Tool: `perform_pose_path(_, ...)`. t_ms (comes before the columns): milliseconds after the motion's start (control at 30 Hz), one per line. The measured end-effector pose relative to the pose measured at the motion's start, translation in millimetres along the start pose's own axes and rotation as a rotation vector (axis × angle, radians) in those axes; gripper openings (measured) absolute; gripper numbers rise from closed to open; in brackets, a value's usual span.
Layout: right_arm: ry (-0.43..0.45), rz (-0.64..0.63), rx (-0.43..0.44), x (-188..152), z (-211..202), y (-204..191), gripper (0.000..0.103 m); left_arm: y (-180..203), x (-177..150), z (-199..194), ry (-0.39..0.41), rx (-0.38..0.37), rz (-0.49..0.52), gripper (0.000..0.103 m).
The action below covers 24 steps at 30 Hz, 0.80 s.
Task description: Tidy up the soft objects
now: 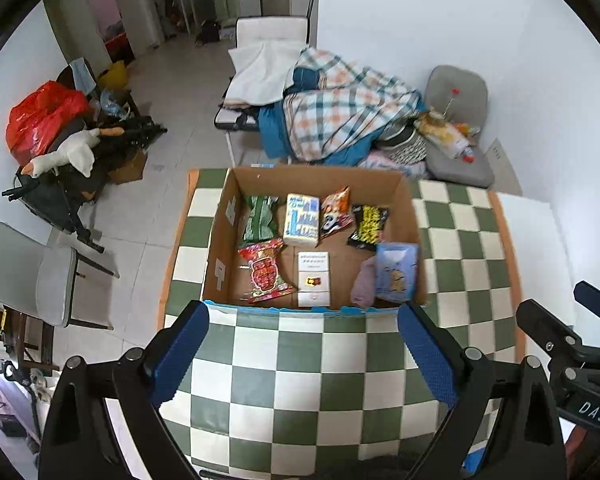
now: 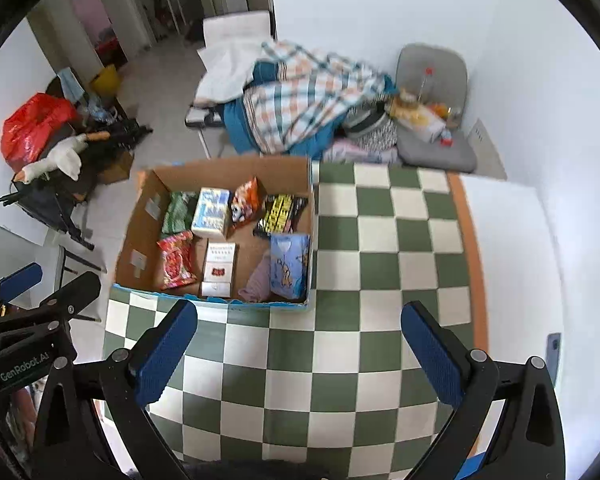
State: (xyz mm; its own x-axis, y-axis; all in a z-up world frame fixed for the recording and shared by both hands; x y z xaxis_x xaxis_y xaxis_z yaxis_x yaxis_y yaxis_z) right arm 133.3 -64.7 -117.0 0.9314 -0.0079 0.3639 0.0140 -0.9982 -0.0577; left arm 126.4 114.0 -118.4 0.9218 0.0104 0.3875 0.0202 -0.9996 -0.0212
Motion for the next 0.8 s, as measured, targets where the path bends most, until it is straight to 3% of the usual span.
perform_pose_path(333, 0.101, 0.008, 0.004, -9.1, -85.3, 7.7, 0.103, 7.7, -9.8, -54.3, 0.048, 0.005, 0.006, 0.096)
perform_pose_path(800, 0.156, 0.032, -0.020, -1.9, -118.9, 26.6, 0.103, 10.1, -12.1, -81.4, 0.097, 0.026, 0.004, 0.096)
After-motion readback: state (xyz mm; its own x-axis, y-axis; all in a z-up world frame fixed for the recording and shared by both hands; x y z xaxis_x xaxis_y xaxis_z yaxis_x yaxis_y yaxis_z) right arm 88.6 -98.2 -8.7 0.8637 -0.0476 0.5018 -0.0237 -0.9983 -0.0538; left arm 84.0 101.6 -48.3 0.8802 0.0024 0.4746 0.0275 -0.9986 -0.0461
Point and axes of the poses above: each gripper's, at about its wrist camera, not at the fingertips, and z roughly the way its jaws point, y to its right, x to its top, the point moved 5 cm from there along z, roughly the way its jaws point, and after that the axes turned 5 degrees about z, right-handed, at the moved point
